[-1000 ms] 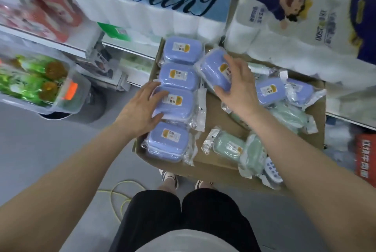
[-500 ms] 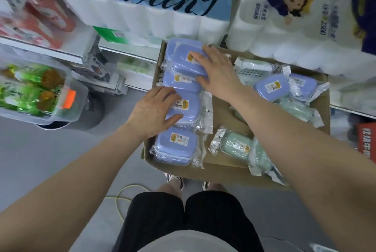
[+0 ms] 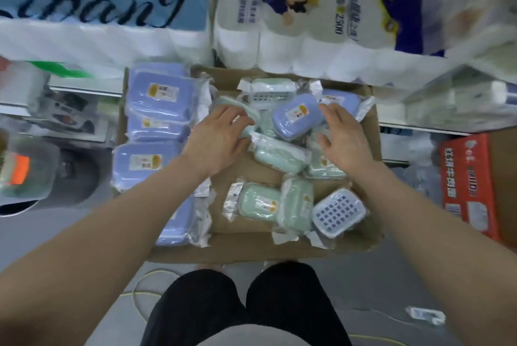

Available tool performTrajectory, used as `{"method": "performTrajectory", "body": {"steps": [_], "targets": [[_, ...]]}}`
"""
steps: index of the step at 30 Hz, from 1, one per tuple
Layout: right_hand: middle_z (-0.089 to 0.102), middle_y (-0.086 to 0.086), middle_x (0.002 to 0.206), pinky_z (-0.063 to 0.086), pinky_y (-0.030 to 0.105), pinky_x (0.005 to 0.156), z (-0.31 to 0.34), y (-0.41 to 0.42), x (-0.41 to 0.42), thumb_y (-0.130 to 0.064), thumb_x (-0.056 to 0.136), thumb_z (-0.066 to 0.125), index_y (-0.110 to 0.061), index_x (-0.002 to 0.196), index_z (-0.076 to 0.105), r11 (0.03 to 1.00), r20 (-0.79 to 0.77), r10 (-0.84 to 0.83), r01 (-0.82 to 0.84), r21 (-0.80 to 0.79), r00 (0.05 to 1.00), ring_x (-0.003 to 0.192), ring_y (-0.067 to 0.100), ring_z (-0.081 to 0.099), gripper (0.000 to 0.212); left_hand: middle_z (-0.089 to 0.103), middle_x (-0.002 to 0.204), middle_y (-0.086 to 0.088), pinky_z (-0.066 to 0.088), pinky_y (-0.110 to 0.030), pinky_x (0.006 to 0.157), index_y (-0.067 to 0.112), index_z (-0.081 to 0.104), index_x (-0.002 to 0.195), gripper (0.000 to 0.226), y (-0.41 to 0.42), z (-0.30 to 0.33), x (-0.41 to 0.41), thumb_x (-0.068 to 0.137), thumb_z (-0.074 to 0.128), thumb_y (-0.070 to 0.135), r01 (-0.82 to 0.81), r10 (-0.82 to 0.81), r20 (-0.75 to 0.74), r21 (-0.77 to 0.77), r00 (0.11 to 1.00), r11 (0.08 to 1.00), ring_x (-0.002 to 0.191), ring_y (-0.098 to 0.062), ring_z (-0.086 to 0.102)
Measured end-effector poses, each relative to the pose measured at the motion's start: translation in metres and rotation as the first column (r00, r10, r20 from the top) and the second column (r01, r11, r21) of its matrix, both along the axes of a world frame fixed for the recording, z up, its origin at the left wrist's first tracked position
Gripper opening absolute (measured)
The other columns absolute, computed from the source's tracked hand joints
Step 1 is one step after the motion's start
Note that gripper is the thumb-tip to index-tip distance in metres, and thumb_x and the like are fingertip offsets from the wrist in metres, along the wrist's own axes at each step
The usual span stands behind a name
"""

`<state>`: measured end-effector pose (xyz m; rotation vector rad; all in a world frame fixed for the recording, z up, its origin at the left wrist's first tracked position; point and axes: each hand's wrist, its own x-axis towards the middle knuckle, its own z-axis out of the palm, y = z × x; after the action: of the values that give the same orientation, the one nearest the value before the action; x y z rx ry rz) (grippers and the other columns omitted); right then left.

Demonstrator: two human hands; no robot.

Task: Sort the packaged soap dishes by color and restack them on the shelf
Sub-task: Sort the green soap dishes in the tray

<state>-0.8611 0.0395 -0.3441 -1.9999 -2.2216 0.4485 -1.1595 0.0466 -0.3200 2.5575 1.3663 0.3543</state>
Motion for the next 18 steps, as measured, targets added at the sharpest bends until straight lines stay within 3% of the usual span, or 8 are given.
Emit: {"method": "performTrajectory", "body": {"steps": [2, 7, 12, 18], "targets": [[0.048, 0.025, 0.140, 0.035, 0.046, 0.105, -0.006, 0.010, 0.034, -0.014, 0.084, 0.067, -0.002, 0.142, 0.044, 0.999, 0.064, -0.029, 0.030, -0.022, 0.998, 0.124, 0.042, 0.050, 0.064, 0.059, 0.118, -0.012, 0.052, -0.043, 0.087, 0.011, 0.062, 0.117, 0.037, 0.009, -0.013, 0.038, 0.083, 0.063, 0.027, -0.025, 0.023, -0.027, -0.085, 0.999, 0.996, 0.111, -0.034, 0.054], [0.042, 0.024, 0.143, 0.041, 0.046, 0.101, -0.027, 0.050, 0.084, -0.022, 0.083, 0.070, -0.003, 0.144, 0.039, 0.991, 0.132, -0.017, 0.035, -0.132, 0.991, 0.129, 0.041, 0.043, 0.071, 0.044, 0.139, -0.016, 0.036, -0.042, 0.106, 0.007, 0.040, 0.142, 0.072, 0.034, -0.047, 0.116, 0.083, 0.071, 0.034, -0.148, 0.117, -0.113, -0.322, 0.987, 0.935, 0.129, -0.035, 0.039], [0.044, 0.017, 0.140, 0.036, 0.046, 0.101, -0.049, 0.075, 0.093, -0.043, 0.080, 0.071, -0.013, 0.147, 0.033, 0.987, 0.268, 0.087, -0.047, -0.152, 0.959, 0.128, 0.036, 0.042, 0.083, 0.035, 0.146, -0.015, 0.030, -0.042, 0.110, 0.009, 0.017, 0.151, 0.094, 0.050, -0.072, 0.153, 0.082, 0.066, 0.052, -0.298, 0.206, -0.287, -0.329, 0.936, 0.896, 0.132, -0.033, 0.035], [0.055, 0.019, 0.119, 0.037, 0.044, 0.094, -0.050, 0.077, 0.092, -0.042, 0.073, 0.076, -0.015, 0.137, 0.042, 0.995, 0.326, 0.072, -0.043, -0.094, 0.942, 0.114, 0.037, 0.049, 0.078, 0.038, 0.143, -0.018, 0.030, -0.043, 0.112, 0.004, 0.022, 0.149, 0.090, 0.038, -0.064, 0.145, 0.081, 0.068, 0.040, -0.281, 0.238, -0.164, -0.328, 0.957, 0.902, 0.130, -0.036, 0.037]]}}
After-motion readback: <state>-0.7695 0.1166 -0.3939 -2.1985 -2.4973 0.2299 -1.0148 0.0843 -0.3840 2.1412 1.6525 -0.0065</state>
